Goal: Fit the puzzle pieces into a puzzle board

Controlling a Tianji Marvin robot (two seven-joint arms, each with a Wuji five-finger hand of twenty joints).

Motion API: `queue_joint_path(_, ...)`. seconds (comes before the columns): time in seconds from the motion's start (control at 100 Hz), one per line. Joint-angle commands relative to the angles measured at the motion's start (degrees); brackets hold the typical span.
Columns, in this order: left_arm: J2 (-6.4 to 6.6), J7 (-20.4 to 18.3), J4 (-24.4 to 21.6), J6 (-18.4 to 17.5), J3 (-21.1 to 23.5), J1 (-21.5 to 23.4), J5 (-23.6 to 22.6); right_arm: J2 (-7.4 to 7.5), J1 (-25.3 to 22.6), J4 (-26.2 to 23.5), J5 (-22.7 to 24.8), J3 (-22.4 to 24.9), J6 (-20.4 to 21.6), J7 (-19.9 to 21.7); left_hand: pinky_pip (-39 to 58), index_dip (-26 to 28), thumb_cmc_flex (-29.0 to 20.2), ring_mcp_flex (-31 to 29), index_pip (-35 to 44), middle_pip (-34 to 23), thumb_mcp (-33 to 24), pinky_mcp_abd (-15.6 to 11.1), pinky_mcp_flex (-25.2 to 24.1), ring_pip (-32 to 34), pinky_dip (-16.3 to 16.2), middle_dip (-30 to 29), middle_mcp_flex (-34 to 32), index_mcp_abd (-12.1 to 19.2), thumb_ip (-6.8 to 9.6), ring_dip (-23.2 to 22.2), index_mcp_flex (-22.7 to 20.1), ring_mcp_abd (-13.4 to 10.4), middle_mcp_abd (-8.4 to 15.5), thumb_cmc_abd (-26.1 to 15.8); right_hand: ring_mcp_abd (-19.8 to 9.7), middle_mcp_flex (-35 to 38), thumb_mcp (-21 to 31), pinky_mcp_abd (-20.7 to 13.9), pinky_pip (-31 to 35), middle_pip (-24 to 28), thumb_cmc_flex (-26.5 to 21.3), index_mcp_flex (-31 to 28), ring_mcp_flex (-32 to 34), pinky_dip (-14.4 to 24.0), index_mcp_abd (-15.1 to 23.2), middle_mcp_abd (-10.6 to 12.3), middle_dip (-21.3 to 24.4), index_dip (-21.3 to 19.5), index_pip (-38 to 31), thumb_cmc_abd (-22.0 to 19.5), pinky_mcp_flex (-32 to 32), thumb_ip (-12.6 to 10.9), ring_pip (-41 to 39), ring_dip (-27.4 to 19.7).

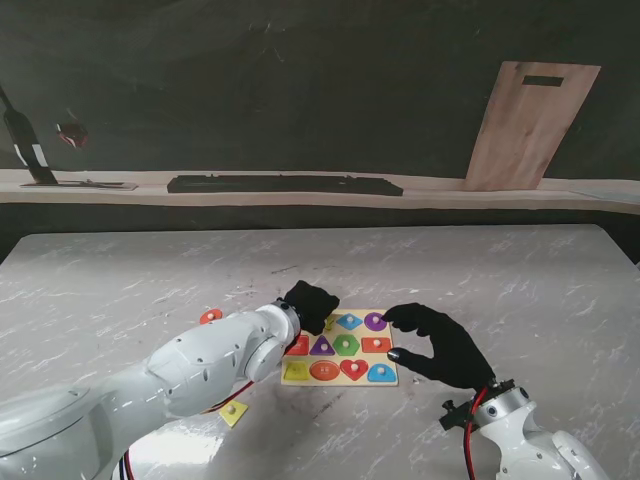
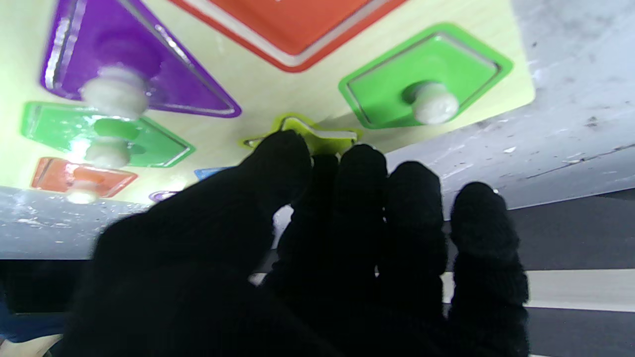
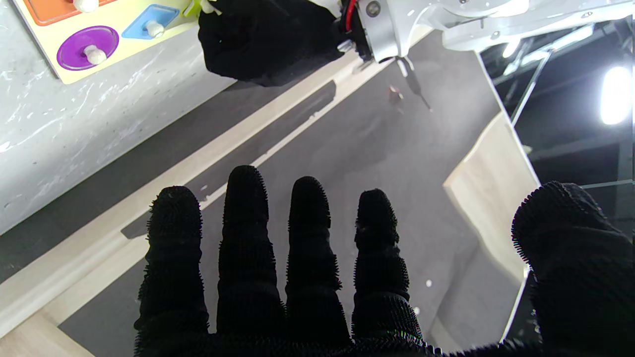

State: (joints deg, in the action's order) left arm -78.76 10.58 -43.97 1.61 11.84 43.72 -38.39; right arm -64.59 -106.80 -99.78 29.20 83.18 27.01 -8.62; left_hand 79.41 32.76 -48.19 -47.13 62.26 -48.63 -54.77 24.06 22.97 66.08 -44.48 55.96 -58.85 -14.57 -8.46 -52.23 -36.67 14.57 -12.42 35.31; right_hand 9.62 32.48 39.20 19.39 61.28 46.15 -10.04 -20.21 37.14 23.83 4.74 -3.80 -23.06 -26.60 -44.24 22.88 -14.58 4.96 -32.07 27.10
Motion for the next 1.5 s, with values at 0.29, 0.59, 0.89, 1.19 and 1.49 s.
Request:
queue_joint_path(0.29,-0.57,0.6,1.8,-1.3,-0.5,0.1,0.3,-0.22,-0.4,-0.2,0.2,-0.2,0.2,0.0,-0.7,1.1,-2.9,2.1,0.4,0.6,0.2,2.8,-1.6,-0.8,-0.9,1.9,1.7,8.1,3.22,-1.2,1.0,-1.4,0.4,-2.1,-1.6,-0.5,-1.3,-1.0,0.3,1.1,-0.7,-0.1,-0.3,0.7,0.4,-0.3,-0.3,0.8,-0.4,-1.3,0.9,-2.3,-0.6,0.9)
queue_joint_path(0.59,0.01,-0.5,1.1,-0.7,-1.0,-0.2,-0.3,-0.26,-0.4,-0.2,0.2,-0.1,0.2,-0.2,-0.6,2.2,-2.2,1.6,0.2,0.9,-1.5,3.1,-1.4,-0.6,-1.0,2.8,0.8,9.7,3.65,-1.6,0.1,-1.5,0.7,-1.1,-1.7,-0.5,-1.3,-1.0,0.3,1.1,-0.7,-0.2,-0.3,0.7,0.4,-0.3,-0.3,0.8,-0.5,-1.3,0.9,-2.3,-0.6,0.9)
queue_joint_path(0.89,0.42,-0.9,0.5,-0.4,-0.8,-0.2,-0.4,-0.25,-0.4,-0.2,0.3,-0.1,0.2,-0.2,-0.4,3.2,-0.5,1.0,0.6,0.4,-4.7,3.4,-1.0,-0.3,-1.1,3.1,0.0,9.2,4.17,-1.8,-0.4,-1.3,0.7,0.1,-1.7,-0.5,-1.3,-1.0,0.3,1.1,-0.8,-0.1,-0.2,0.7,0.5,-0.3,-0.3,0.8,-0.4,-1.3,0.9,-2.3,-0.7,0.9)
queue_joint_path(1.19,-0.13,-1.7,1.1,0.1,-1.3,-0.3,0.1,-0.27,-0.5,-0.2,0.2,0.0,0.3,-0.2,-0.6,0.1,-1.7,1.2,-0.6,-0.1,0.6,3.4,-1.1,-0.4,-1.0,2.6,1.0,7.4,1.98,-1.6,0.1,-1.5,0.6,-1.0,-1.6,-0.5,-1.3,-1.1,0.3,1.1,-0.8,-0.1,-0.3,0.7,0.5,-0.2,-0.3,0.8,-0.4,-1.4,0.9,-2.3,-0.6,0.9)
queue_joint_path(1.49,1.76,-2.4,-1.9,1.3,-1.1,0.1,-1.8,-0.23,-0.4,-0.2,0.0,-0.1,0.3,0.0,-1.3,-2.0,1.5,3.3,-5.2,-2.8,16.2,2.9,-2.5,-1.8,-0.6,-2.7,7.0,4.6,-0.63,-1.7,2.6,-1.3,-0.1,-1.8,-1.6,-0.4,-1.3,-1.0,0.3,1.1,-0.8,-0.1,-0.3,0.7,0.5,-0.3,-0.3,0.8,-0.4,-1.4,0.9,-2.3,-0.6,0.9)
